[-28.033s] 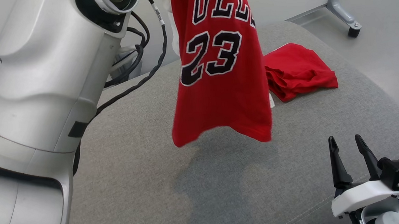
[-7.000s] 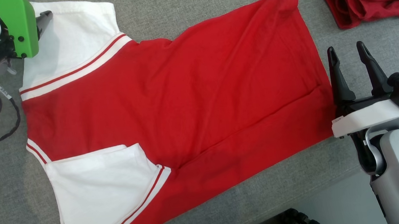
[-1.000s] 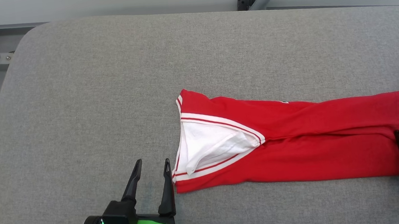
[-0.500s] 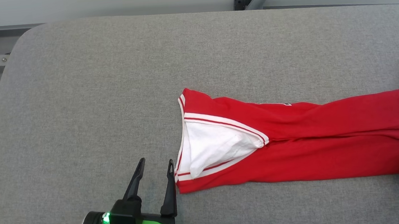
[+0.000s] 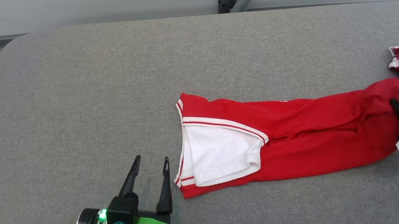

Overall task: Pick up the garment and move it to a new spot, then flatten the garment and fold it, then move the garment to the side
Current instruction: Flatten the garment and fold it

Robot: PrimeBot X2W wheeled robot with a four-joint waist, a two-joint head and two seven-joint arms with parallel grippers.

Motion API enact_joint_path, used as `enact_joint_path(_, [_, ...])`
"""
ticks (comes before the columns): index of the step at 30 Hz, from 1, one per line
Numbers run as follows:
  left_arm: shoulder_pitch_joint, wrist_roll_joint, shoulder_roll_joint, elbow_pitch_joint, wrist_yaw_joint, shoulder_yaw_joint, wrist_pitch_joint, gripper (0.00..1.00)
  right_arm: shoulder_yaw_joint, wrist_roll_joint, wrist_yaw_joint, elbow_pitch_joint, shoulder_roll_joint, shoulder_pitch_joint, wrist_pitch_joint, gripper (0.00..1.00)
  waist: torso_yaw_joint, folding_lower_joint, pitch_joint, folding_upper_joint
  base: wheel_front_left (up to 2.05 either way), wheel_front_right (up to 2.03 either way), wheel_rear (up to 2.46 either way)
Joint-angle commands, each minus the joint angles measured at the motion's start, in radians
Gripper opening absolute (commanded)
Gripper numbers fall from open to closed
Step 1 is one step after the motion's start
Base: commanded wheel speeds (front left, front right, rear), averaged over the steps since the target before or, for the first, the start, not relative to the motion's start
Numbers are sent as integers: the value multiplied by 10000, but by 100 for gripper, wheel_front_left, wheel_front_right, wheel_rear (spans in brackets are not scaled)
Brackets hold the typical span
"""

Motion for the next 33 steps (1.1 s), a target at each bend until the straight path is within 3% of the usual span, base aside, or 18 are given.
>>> enact_joint_path(1, [-129,45,-16,31,-70,25,-22,100,67,84,-8,-429,-15,39,104,0,-37,0,-48,-1,0,0,0])
enact_joint_path(8, [-50,43,-114,154,-159,-15,-22,100,281,-188,-5,-2567,190,132,974,0,34,0,-204,-1,0,0,0])
enact_joint_path(17, [-184,-24,-271,259,-282,-57,-22,100,734,-1100,-5,-4533,1285,-150,2573,0,470,0,-222,-1,0,0,0])
enact_joint_path(26, [-366,-120,-382,460,-392,-151,-24,100,1736,-1648,-5,-4673,2586,-637,3497,0,1228,0,-82,-1,0,0,0])
enact_joint_path(33, [-421,-220,-442,449,-426,-169,-22,100,2302,-1672,-5,-4201,3128,-687,3623,0,1813,0,-43,-1,0,0,0])
